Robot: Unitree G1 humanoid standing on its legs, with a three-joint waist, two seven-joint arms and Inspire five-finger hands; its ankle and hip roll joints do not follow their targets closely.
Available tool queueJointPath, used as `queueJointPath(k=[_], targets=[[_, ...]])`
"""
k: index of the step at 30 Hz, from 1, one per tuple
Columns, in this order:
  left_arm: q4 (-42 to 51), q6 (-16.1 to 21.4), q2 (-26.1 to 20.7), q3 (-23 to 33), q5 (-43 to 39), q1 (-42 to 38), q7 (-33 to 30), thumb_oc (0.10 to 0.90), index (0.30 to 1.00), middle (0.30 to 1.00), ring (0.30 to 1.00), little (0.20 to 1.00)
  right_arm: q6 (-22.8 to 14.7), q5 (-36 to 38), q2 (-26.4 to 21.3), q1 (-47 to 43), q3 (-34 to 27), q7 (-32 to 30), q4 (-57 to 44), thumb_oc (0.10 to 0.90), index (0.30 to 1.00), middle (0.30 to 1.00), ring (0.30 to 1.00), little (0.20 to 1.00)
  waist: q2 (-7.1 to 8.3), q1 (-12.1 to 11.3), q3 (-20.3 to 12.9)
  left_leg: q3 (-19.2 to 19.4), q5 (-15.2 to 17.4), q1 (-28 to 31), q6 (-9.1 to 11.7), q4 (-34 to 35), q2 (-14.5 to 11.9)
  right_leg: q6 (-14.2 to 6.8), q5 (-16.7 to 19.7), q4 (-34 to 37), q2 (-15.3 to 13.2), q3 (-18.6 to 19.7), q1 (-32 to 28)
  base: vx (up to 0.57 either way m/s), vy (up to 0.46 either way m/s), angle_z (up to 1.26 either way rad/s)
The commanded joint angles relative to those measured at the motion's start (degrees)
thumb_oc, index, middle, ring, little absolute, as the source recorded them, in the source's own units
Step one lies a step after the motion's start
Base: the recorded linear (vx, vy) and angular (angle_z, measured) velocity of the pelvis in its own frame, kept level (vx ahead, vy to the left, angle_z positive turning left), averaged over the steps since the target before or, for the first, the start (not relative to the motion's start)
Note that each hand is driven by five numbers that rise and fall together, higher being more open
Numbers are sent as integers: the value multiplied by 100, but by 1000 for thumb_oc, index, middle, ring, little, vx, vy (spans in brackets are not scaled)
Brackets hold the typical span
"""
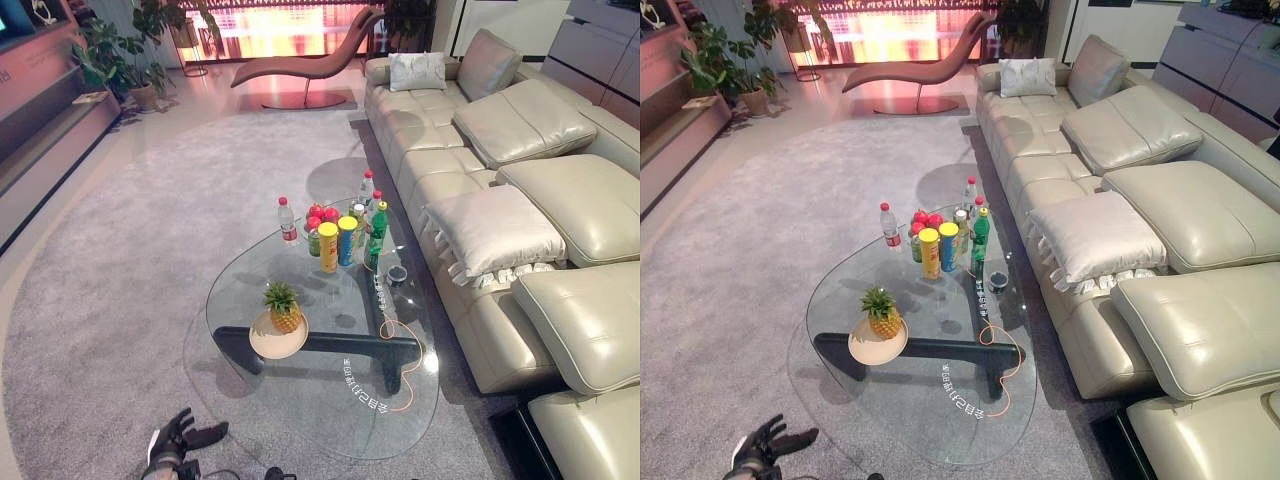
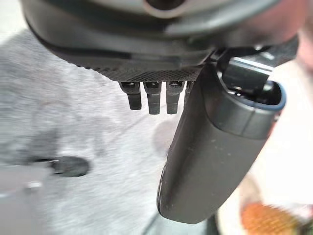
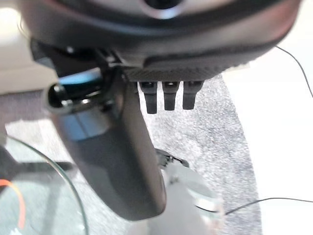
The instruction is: Pick up the fruit to the plate
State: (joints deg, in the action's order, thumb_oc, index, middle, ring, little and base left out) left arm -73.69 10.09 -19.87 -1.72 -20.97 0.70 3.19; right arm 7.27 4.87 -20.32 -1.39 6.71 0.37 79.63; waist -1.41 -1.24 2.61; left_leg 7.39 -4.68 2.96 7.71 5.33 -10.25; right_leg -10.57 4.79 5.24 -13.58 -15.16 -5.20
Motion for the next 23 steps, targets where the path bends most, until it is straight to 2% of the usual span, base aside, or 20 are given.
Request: queueJointPath(k=[1, 5, 6, 11, 15, 23], targets=[[-240, -418, -146, -195, 834, -548, 493, 800, 900, 900, 900, 900, 139, -236, -112, -386, 87, -62, 191, 800, 900, 900, 900, 900, 53, 13, 181, 148, 26, 155, 211, -33, -215, -236, 81, -24, -280, -96, -186, 0, 0, 0], [-303, -629, -96, -479, 1114, -520, 741, 800, 900, 900, 900, 900, 206, -311, -106, -416, 133, -31, 176, 800, 900, 900, 900, 900, 35, 31, 163, 194, 43, 175, 200, -33, -212, -244, 94, -24, -295, -116, -179, 0, 0, 0], [-338, -845, -90, -575, 1149, -521, 870, 800, 900, 900, 900, 900, 193, -292, -106, -447, 144, -17, 190, 800, 900, 900, 900, 900, 18, 41, 152, 209, 52, 184, 189, -33, -212, -243, 93, -24, -291, -124, -180, 0, 0, 0], [-485, -1302, -83, -753, 1498, -562, 1040, 800, 900, 900, 900, 900, 193, -439, -86, -557, 262, 94, 216, 800, 900, 900, 900, 900, -7, 82, 114, 250, 82, 225, 175, -33, -230, -211, 60, -24, -259, -109, -184, 0, 0, 0], [-509, -1371, -53, -861, 1586, -620, 1060, 800, 900, 900, 900, 900, 252, -481, -27, -595, 376, 152, 216, 800, 900, 900, 900, 900, -19, 94, 74, 236, 85, 259, 182, -33, -248, -192, 44, -24, -228, -89, -207, 0, 0, 0], [-434, -1280, 50, -947, 1526, -703, 1109, 800, 900, 900, 900, 900, 324, -549, 39, -641, 517, 219, 194, 800, 900, 900, 900, 900, -7, 92, 54, 240, 103, 311, 201, -33, -298, -167, 13, -24, -195, -60, -238, 8, -2, 0]])
